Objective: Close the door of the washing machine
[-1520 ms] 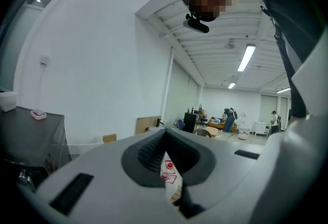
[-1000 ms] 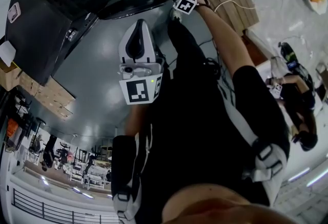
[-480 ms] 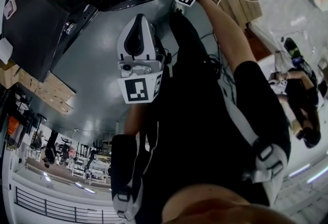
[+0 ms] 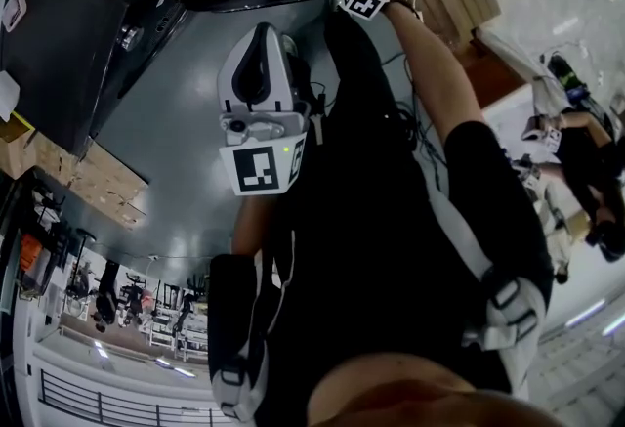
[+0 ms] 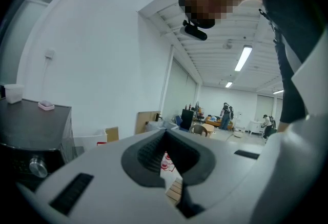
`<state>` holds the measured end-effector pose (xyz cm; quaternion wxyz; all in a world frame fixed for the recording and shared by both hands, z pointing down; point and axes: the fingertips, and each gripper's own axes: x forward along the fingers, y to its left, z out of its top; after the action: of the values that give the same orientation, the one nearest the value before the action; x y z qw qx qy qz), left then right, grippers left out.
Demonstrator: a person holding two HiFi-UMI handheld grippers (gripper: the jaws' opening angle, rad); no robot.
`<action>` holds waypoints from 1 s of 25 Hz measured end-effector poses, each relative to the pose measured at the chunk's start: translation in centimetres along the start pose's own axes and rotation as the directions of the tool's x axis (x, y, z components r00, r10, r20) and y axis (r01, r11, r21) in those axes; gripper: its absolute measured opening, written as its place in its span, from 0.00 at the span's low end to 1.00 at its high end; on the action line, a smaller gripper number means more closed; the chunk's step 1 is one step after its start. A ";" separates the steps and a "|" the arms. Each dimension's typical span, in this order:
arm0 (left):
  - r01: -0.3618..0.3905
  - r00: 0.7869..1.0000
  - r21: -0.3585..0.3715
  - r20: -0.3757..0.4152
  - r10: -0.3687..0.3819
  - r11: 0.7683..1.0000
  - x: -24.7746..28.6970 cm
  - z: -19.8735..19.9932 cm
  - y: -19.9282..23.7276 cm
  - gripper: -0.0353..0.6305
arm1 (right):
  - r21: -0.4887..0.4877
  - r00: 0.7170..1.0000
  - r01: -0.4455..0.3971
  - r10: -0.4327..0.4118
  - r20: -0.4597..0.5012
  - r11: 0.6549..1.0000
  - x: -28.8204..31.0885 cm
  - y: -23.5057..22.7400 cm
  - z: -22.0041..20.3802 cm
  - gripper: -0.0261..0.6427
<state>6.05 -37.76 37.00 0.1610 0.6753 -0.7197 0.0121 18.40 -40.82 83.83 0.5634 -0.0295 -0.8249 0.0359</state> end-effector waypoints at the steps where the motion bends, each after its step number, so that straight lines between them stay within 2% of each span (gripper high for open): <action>1: 0.007 1.000 0.000 0.002 -0.007 1.000 -0.9 -0.2 0.1 0.06 | 0.011 1.000 0.011 -0.011 0.002 1.000 -0.2 0.8 -0.3 0.16; 5: 0.044 0.999 0.009 0.009 -0.044 0.999 -4.1 -1.0 0.7 0.06 | 0.056 0.999 0.043 -0.043 -0.002 0.997 -0.6 3.7 -1.2 0.16; 10: 0.095 0.995 0.025 0.027 -0.096 0.995 -6.2 -1.3 1.1 0.06 | 0.078 0.995 0.093 -0.091 -0.033 0.993 -1.8 5.0 -2.0 0.15; 14: 0.154 0.988 0.073 -0.003 -0.154 0.985 -9.8 -3.4 1.3 0.06 | 0.133 0.992 0.122 -0.118 -0.039 0.984 -1.2 8.0 -2.9 0.14; 18: 0.150 0.989 0.031 0.017 -0.150 0.988 -12.6 -4.1 1.0 0.06 | 0.146 0.989 0.146 -0.139 -0.055 0.979 -1.4 10.6 -3.7 0.14; 21: 0.140 0.990 0.031 0.017 -0.141 0.990 -15.1 -4.8 1.1 0.06 | 0.152 0.989 0.145 -0.139 -0.054 0.978 -1.4 13.3 -3.7 0.13; 25: 0.094 0.995 0.023 0.039 -0.095 0.995 -17.7 -5.4 1.4 0.06 | 0.163 0.988 0.153 -0.149 -0.035 0.975 -1.0 15.8 -3.5 0.13</action>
<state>6.52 -19.28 37.98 0.1398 0.7103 -0.6898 -0.0015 22.12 -25.11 82.72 0.5742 0.0797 -0.8126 0.0607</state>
